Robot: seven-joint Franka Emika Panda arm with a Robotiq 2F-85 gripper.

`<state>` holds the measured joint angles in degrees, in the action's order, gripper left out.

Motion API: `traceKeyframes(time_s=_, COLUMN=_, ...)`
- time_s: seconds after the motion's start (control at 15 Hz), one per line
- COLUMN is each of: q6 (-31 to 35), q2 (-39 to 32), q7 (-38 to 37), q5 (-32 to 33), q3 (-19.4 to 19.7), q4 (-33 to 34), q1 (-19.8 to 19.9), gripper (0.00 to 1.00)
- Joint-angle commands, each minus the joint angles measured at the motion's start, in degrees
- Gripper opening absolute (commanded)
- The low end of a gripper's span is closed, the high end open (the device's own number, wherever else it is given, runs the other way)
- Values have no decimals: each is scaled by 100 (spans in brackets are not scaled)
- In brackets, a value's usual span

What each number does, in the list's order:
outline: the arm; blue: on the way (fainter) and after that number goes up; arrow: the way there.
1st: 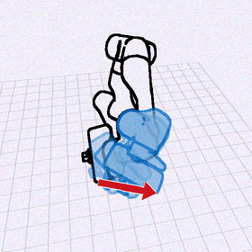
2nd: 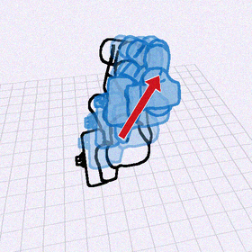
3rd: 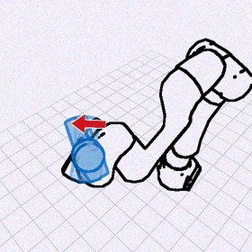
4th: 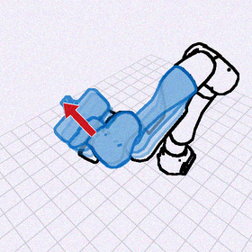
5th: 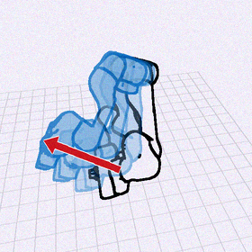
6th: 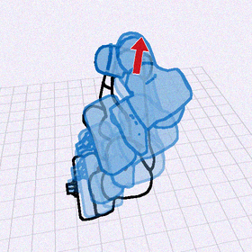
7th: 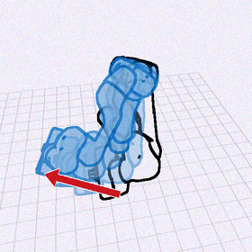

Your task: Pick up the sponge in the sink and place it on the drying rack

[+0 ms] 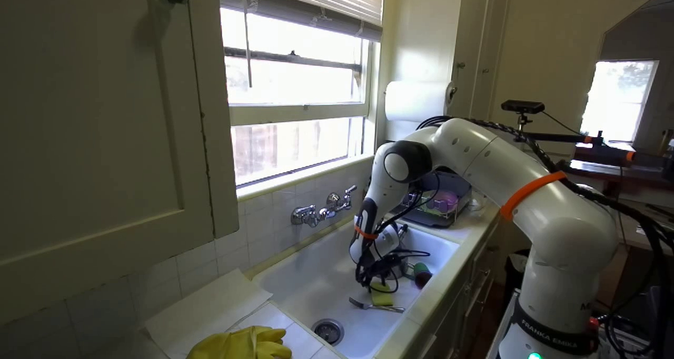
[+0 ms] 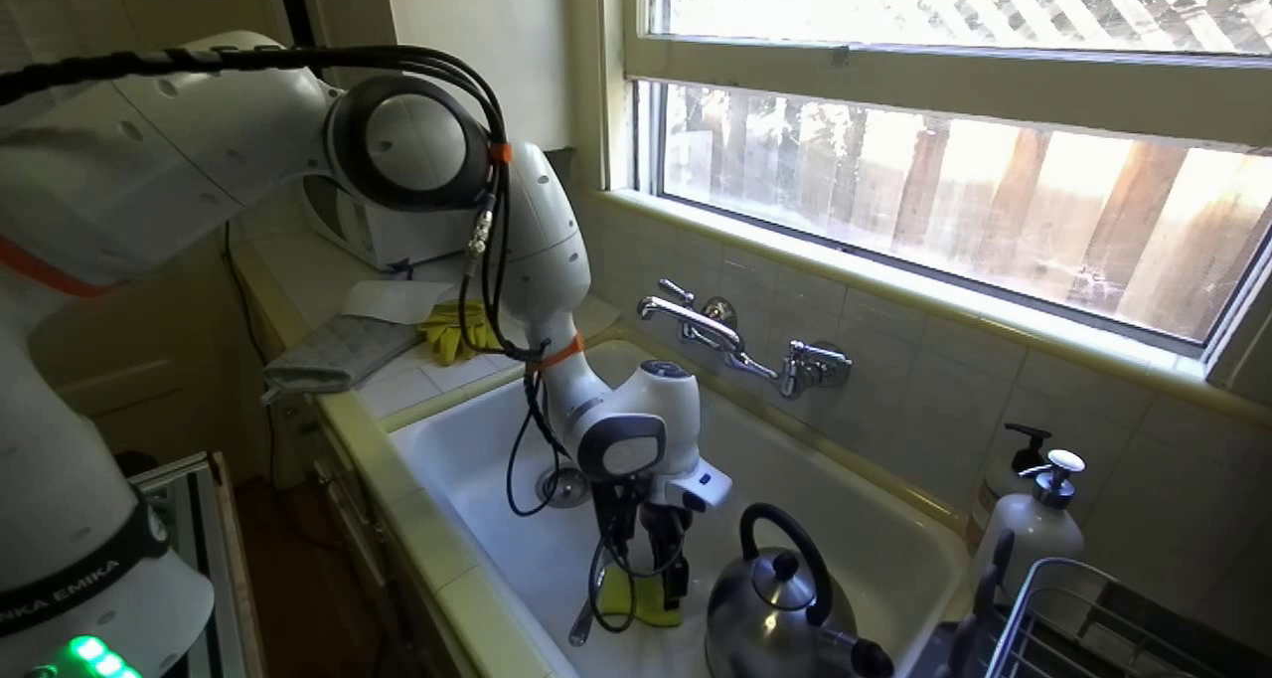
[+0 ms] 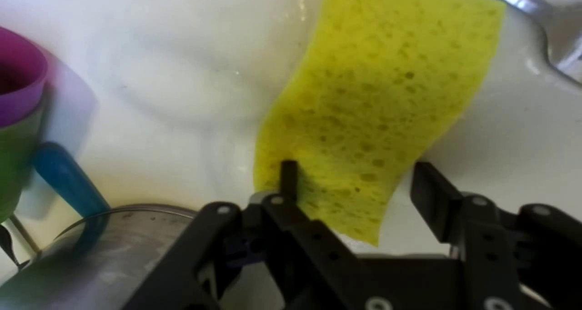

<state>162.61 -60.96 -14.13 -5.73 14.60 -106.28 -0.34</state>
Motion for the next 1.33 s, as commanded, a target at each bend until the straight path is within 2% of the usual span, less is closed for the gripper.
traceKeyframes(time_s=0.0, q6=-475, q2=48, q7=-20, q5=69, q3=31, q4=121, q1=63, gripper=34)
traceKeyframes(time_s=0.33, q6=-711, q2=573, q7=33, q5=83, q3=90, q4=-248, q1=180, gripper=0)
traceKeyframes(time_s=0.73, q6=-714, q2=1361, q7=257, q5=96, q3=96, q4=-866, q1=446, gripper=1)
traceKeyframes(time_s=1.27, q6=-651, q2=2999, q7=705, q5=112, q3=39, q4=-2198, q1=756, gripper=1)
